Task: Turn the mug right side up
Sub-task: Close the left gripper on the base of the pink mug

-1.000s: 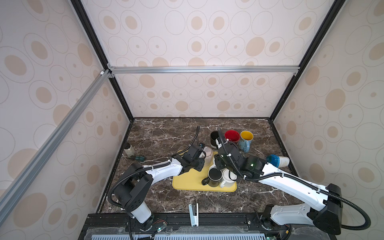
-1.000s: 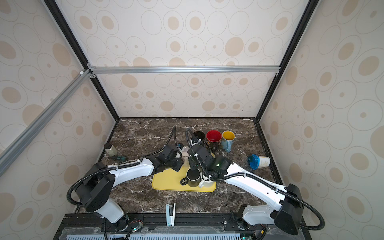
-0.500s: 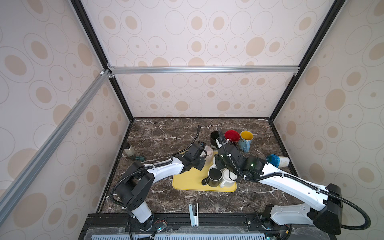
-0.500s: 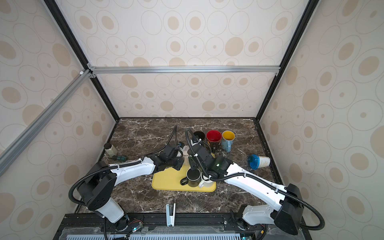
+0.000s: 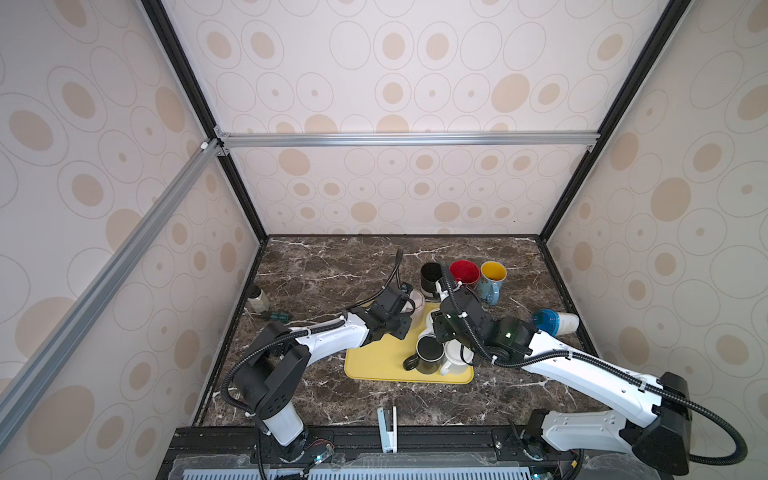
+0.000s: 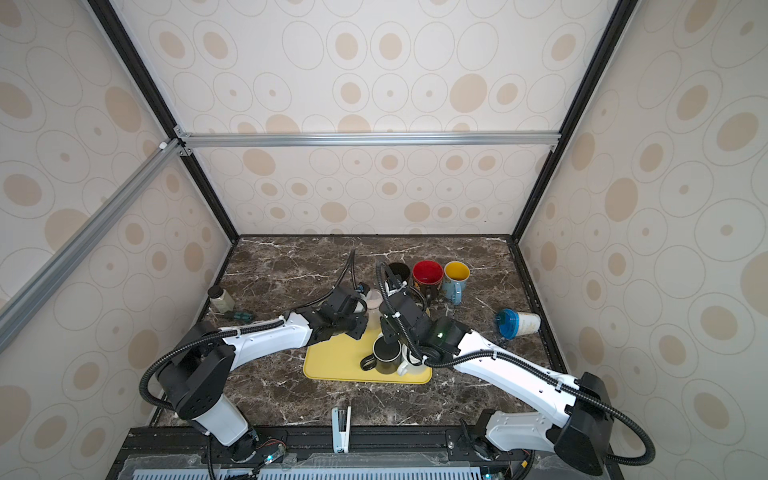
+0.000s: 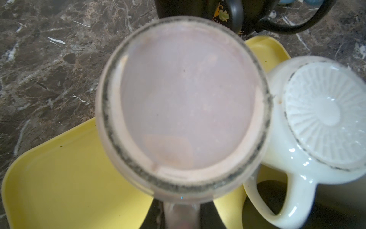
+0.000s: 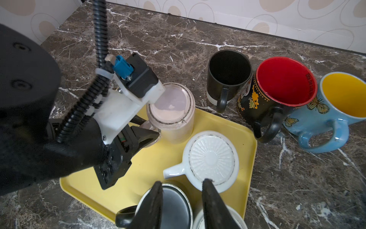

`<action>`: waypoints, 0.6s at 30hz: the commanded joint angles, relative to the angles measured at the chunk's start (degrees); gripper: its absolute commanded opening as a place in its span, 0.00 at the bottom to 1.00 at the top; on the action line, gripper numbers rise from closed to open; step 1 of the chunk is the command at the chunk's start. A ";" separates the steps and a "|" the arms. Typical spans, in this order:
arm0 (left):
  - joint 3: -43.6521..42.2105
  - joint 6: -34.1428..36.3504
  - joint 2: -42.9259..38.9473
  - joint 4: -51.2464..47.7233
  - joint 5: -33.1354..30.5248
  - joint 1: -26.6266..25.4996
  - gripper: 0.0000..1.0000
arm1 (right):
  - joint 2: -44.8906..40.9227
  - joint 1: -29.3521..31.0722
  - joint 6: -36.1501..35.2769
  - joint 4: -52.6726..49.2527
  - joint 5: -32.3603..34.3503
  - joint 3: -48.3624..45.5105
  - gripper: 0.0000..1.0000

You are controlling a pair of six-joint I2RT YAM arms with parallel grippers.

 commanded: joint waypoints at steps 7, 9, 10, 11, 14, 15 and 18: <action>-0.16 -1.35 -4.12 -0.61 -3.70 -0.34 0.00 | 2.88 0.31 -0.67 0.55 -1.11 3.17 0.35; -0.41 -1.17 -5.11 -0.67 -4.14 -0.35 0.00 | 2.73 0.25 -0.47 1.10 -0.96 2.86 0.35; -0.64 -1.12 -5.68 -0.54 -4.42 -0.29 0.00 | 2.62 0.27 -0.39 1.67 -0.76 2.49 0.35; -0.84 -1.11 -6.21 -0.30 -4.60 -0.28 0.00 | 2.48 0.25 -0.20 2.25 -0.52 2.11 0.35; -1.43 -1.26 -7.38 0.30 -5.22 -0.33 0.00 | 1.91 0.24 0.16 3.12 0.10 1.31 0.35; -1.57 -1.37 -7.66 0.50 -5.22 -0.30 0.00 | 1.79 0.29 0.25 3.20 0.34 1.30 0.35; -1.60 -1.52 -8.48 0.78 -5.39 -0.33 0.00 | 1.40 0.23 0.42 2.78 1.03 1.07 0.36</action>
